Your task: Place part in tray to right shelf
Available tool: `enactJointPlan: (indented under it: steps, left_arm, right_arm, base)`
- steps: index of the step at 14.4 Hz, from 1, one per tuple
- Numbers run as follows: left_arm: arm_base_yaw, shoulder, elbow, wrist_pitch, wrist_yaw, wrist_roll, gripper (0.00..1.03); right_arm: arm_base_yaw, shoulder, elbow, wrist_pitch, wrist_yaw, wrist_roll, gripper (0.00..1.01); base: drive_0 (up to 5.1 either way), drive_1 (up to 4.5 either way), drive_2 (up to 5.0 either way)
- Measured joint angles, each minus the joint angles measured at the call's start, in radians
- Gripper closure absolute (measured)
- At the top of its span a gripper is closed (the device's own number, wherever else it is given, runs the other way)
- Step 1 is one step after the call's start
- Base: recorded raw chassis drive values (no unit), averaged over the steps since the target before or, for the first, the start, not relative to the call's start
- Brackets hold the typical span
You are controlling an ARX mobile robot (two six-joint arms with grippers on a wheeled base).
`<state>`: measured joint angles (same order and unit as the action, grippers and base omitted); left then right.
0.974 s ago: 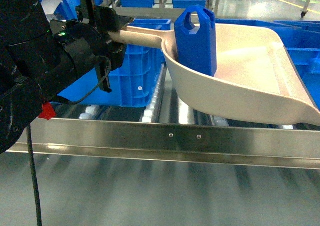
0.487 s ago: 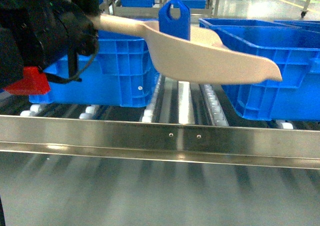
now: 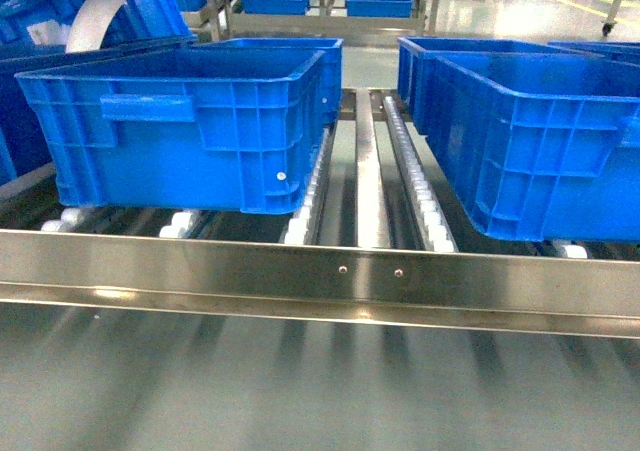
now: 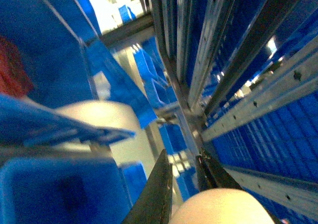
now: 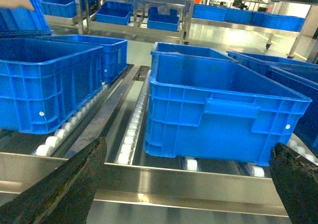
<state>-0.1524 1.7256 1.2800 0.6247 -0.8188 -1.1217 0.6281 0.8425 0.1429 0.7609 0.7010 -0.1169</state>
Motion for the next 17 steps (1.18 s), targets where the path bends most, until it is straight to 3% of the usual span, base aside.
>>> enactJointPlan:
  steps: [1, 2, 4, 6, 10, 14, 15, 16, 17]
  left_arm:
    - [-0.014, 0.016, 0.040, 0.057, -0.143, 0.197, 0.91]
    - [-0.024, 0.023, 0.058, 0.082, -0.176, 0.274, 0.91]
    - [-0.035, 0.023, 0.064, 0.107, -0.186, 0.424, 0.91]
    - [-0.038, 0.023, 0.064, 0.078, -0.191, 0.451, 0.91]
    - [-0.035, 0.017, 0.051, 0.100, -0.190, 0.444, 0.91]
    - [-0.068, -0.158, -0.156, 0.184, -0.265, 0.454, 0.91]
    - [-0.105, -0.248, -0.253, 0.316, -0.309, 0.510, 0.91]
    - [-0.165, -0.352, -0.362, 0.516, -0.320, 0.638, 0.91]
    - [-0.209, -0.469, -0.436, 0.540, -0.208, 0.756, 0.91]
  right_arm:
    - [0.000, 0.000, 0.000, 0.000, 0.000, 0.000, 0.03]
    - [0.000, 0.000, 0.000, 0.000, 0.000, 0.000, 0.03]
    - [0.000, 0.000, 0.000, 0.000, 0.000, 0.000, 0.03]
    - [0.000, 0.000, 0.000, 0.000, 0.000, 0.000, 0.03]
    - [0.000, 0.000, 0.000, 0.000, 0.000, 0.000, 0.03]
    - [0.000, 0.000, 0.000, 0.000, 0.000, 0.000, 0.03]
    - [0.000, 0.000, 0.000, 0.000, 0.000, 0.000, 0.03]
    - [0.000, 0.000, 0.000, 0.000, 0.000, 0.000, 0.03]
    - [-0.008, -0.014, 0.003, -0.045, -0.022, 0.019, 0.06]
  base:
    - [0.0, 0.00, 0.0]
    - [0.0, 0.00, 0.0]
    - [0.0, 0.00, 0.0]
    - [0.0, 0.00, 0.0]
    - [0.0, 0.00, 0.0]
    - [0.0, 0.00, 0.0]
    - [0.0, 0.00, 0.0]
    - [0.0, 0.00, 0.0]
    - [0.0, 0.00, 0.0]
